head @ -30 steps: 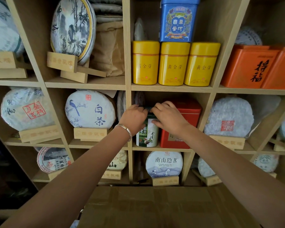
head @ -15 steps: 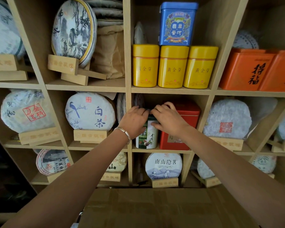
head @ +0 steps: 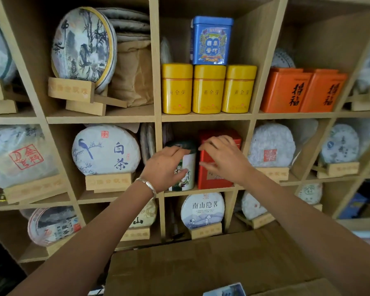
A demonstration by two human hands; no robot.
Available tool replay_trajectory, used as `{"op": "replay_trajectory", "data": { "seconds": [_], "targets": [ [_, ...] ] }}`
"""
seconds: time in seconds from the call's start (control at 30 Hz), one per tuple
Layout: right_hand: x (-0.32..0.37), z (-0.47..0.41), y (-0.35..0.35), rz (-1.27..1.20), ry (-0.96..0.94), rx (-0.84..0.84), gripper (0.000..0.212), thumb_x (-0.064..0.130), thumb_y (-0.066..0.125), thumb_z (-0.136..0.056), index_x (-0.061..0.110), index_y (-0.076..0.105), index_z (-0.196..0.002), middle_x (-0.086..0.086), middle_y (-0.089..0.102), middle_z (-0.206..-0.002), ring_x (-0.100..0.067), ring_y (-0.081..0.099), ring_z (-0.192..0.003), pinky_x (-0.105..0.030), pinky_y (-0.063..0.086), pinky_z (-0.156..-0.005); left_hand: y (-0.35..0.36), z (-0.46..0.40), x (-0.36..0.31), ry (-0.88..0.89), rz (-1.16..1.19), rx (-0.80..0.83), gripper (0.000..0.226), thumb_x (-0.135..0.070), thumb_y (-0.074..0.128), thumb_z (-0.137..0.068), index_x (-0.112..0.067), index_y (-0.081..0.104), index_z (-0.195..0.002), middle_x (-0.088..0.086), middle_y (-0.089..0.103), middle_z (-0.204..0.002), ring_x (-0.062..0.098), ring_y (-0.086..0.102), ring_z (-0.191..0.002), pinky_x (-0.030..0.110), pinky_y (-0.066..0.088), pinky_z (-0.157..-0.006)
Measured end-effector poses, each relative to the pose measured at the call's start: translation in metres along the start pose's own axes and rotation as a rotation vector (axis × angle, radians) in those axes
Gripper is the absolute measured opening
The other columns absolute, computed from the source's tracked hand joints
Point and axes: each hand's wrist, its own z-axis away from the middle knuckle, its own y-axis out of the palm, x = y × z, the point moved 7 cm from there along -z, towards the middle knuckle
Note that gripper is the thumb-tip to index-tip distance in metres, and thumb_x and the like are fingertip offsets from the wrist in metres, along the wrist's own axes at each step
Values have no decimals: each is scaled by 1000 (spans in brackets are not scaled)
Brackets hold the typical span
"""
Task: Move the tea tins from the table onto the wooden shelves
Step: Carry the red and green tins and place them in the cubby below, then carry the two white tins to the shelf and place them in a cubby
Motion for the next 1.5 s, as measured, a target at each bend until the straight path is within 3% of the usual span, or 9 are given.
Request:
{"op": "replay_trajectory", "data": {
  "seconds": [0.1,0.27,0.4,0.57,0.8,1.0,1.23,1.37,1.5],
  "targets": [
    [-7,32,-21,38,112,17,37,30,73,-80,7,63,-108,-12,61,-100,-32,59,-94,-41,43,-88,6,-8,-25,96,77,35,53,-37,61,-88,-17,50,-135,4,57,-127,23,53,-116,35,45,-94],
    [-27,122,-61,176,402,198,43,37,61,-88,11,57,-123,-13,58,-116,-33,54,-108,-41,41,-90,29,-24,-109,292,227,115,51,-40,60,-87,-19,49,-132,4,56,-126,25,52,-114,36,45,-89],
    [-39,222,-114,288,626,364,48,40,56,-92,9,51,-129,-15,53,-118,-36,53,-103,-44,44,-83,51,-29,-209,447,323,195,51,-49,54,-89,-18,51,-129,5,56,-120,26,53,-109,39,46,-86],
    [-30,362,-212,466,939,459,50,45,47,-95,12,48,-132,-14,52,-124,-35,52,-109,-43,45,-86,42,-15,-357,676,528,218,52,-50,54,-90,-18,52,-131,8,59,-122,30,55,-111,38,46,-86],
    [59,540,-375,697,1348,448,44,41,54,-90,14,52,-125,-10,55,-115,-32,54,-105,-36,39,-77,-30,52,-576,1019,652,183,46,-52,55,-86,-21,56,-120,5,60,-113,28,56,-109,39,47,-89],
    [164,665,-483,812,1593,467,39,37,53,-91,7,55,-117,-14,57,-107,-35,56,-96,-42,43,-75,-95,152,-735,1269,691,209,48,-55,50,-89,-22,54,-123,3,59,-120,24,55,-113,38,44,-94],
    [255,795,-582,842,1776,455,40,39,53,-92,14,53,-123,-9,55,-114,-27,54,-100,-36,46,-79,-156,263,-879,1385,746,222,55,-55,53,-86,-16,50,-125,6,60,-112,26,58,-104,39,49,-78],
    [285,860,-618,833,1812,446,44,39,53,-93,15,49,-129,-9,53,-118,-24,52,-102,-30,42,-76,-171,309,-945,1391,785,254,36,-49,56,-84,-21,56,-105,7,63,-112,26,61,-101,47,44,-96],
    [304,917,-640,816,1820,437,38,39,57,-90,17,53,-121,-7,53,-121,-21,52,-101,-25,38,-71,-171,347,-1005,1446,756,338,35,-53,59,-82,-27,55,-105,-1,62,-105,21,59,-101,35,47,-82]
  ]
}}
